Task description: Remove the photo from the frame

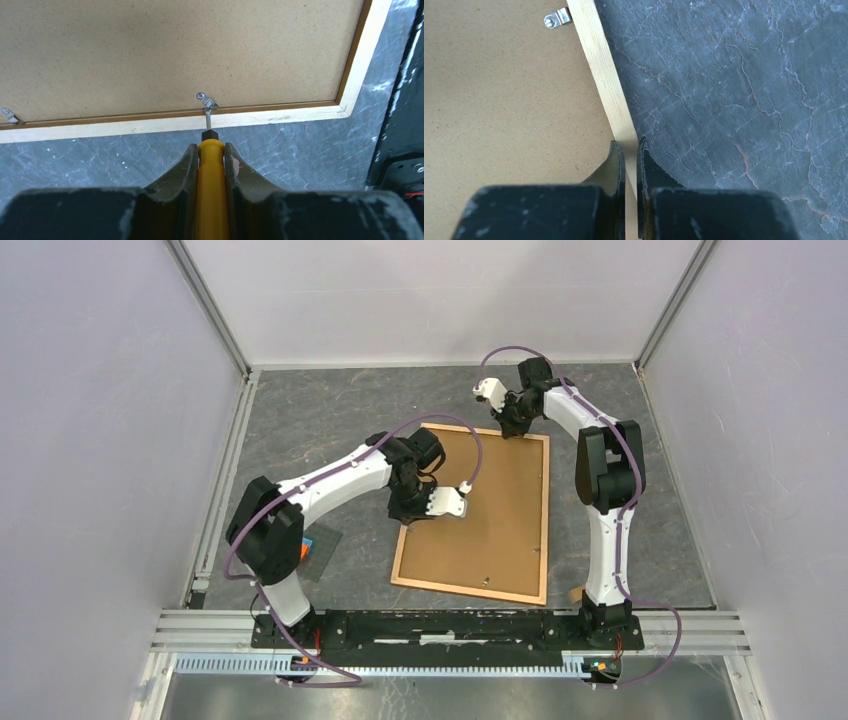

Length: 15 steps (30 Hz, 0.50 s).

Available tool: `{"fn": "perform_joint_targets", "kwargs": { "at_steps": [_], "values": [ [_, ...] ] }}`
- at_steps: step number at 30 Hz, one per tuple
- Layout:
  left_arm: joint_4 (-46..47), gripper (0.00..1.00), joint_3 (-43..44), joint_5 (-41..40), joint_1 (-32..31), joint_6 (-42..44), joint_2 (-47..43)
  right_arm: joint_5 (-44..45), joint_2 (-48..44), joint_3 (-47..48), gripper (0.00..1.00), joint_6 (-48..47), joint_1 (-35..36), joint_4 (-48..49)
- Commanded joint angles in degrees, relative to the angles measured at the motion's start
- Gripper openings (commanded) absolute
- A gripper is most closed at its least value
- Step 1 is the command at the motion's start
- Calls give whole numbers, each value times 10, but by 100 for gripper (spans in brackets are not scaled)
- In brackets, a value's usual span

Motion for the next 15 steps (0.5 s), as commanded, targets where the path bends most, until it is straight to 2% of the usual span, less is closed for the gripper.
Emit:
{"fn": "perform_joint_targets", "kwargs": {
  "at_steps": [1,8,12,15],
  "values": [
    [-29,2,28,142,-19,-56,9,20,42,-25,0,64,0,16],
    [20,2,27,158,-2,-147,16,3,46,3,2,90,0,14],
    [41,2,36,159,30,-204,26,-30,25,24,37,120,-12,12],
    [59,2,39,136,46,-226,29,-74,-1,50,57,130,-30,-6]
  ]
}}
